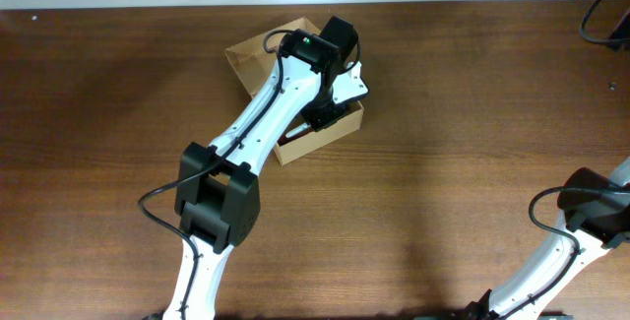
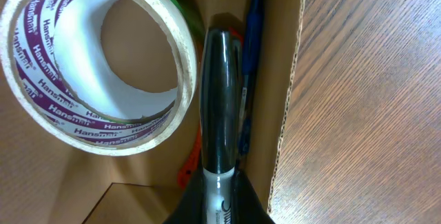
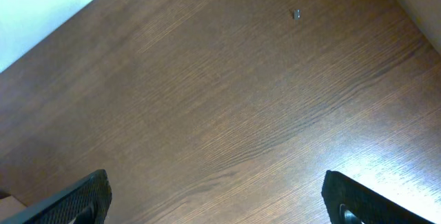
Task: Pack container
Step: 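Lower the black marker into the box and release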
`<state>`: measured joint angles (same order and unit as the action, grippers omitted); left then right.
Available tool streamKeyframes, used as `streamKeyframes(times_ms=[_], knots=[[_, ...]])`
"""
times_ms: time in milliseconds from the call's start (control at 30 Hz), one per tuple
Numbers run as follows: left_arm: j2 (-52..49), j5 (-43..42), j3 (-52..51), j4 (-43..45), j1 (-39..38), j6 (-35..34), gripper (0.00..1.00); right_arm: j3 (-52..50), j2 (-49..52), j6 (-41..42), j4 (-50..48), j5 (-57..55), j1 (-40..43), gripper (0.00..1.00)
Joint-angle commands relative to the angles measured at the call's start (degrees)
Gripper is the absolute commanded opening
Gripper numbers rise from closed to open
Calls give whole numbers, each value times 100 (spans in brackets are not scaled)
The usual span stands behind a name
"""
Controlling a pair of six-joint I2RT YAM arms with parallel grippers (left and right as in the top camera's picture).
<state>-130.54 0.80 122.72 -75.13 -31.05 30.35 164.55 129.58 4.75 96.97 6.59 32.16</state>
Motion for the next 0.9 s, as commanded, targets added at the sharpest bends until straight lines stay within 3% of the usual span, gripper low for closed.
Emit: streamKeyframes(times_ms=[0, 233, 267, 400, 567, 733, 800, 867], knots=[[-197, -105, 103, 4, 44, -120, 2, 24, -59, 44, 33, 31, -26, 99], [-319, -103, 103, -55, 44, -120, 2, 24, -59, 44, 33, 31, -26, 99], [-319, -103, 103, -48, 46, -120, 6, 24, -59, 44, 33, 31, -26, 99], [-319, -94, 103, -50, 46, -164, 67, 24, -59, 44, 33, 31, -26, 99], [-317, 72, 236, -103, 46, -317, 63, 24, -59, 44, 33, 31, -26, 99], [-317, 76, 1014, -525, 46, -378, 59, 24, -59, 44, 33, 31, -26, 99], [-317, 74, 1425, -778, 46, -415, 53, 24, -59, 44, 33, 31, -26, 99], [-317, 74, 1899, -1104, 46, -544, 41, 24, -59, 44, 33, 31, -26, 99]])
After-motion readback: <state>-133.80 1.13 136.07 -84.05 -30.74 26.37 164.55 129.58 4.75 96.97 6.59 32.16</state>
